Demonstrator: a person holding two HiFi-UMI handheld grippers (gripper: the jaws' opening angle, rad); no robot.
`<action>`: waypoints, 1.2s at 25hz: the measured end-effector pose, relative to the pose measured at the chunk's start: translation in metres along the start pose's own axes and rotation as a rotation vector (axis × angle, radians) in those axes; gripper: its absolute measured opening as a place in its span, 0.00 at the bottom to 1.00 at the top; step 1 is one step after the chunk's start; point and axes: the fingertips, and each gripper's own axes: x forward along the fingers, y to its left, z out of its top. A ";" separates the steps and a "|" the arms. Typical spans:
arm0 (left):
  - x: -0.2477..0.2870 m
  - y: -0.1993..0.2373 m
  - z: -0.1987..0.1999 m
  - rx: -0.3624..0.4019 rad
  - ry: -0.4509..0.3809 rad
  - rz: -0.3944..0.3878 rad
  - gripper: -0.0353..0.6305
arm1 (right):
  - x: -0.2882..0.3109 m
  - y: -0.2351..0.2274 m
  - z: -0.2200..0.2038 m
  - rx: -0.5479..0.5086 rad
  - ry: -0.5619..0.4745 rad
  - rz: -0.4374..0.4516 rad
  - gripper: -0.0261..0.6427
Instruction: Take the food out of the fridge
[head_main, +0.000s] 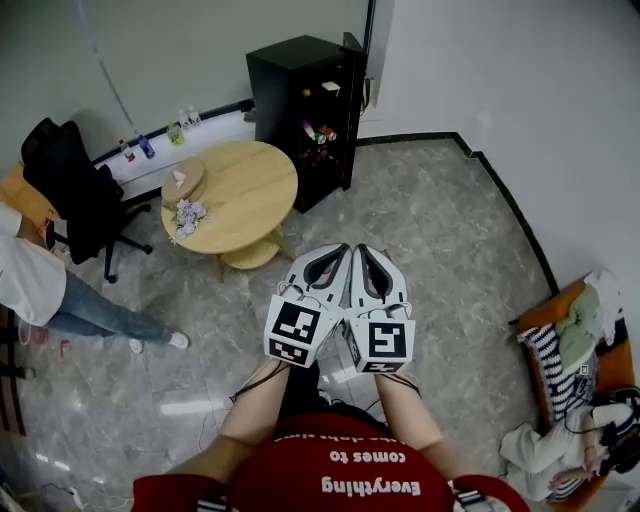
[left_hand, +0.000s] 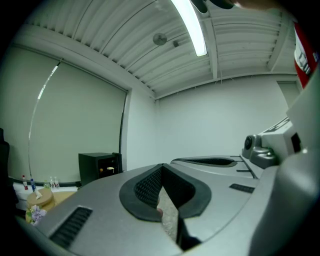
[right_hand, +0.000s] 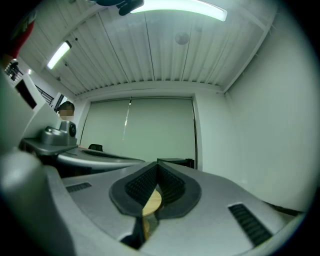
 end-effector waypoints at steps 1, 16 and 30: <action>0.006 0.002 -0.002 0.004 0.002 -0.005 0.06 | 0.004 -0.004 -0.002 0.002 -0.001 -0.005 0.06; 0.128 0.122 -0.012 0.000 0.015 -0.030 0.06 | 0.168 -0.044 -0.029 0.009 0.010 -0.027 0.06; 0.252 0.237 -0.035 -0.050 0.045 -0.062 0.06 | 0.329 -0.088 -0.068 0.002 0.053 -0.053 0.06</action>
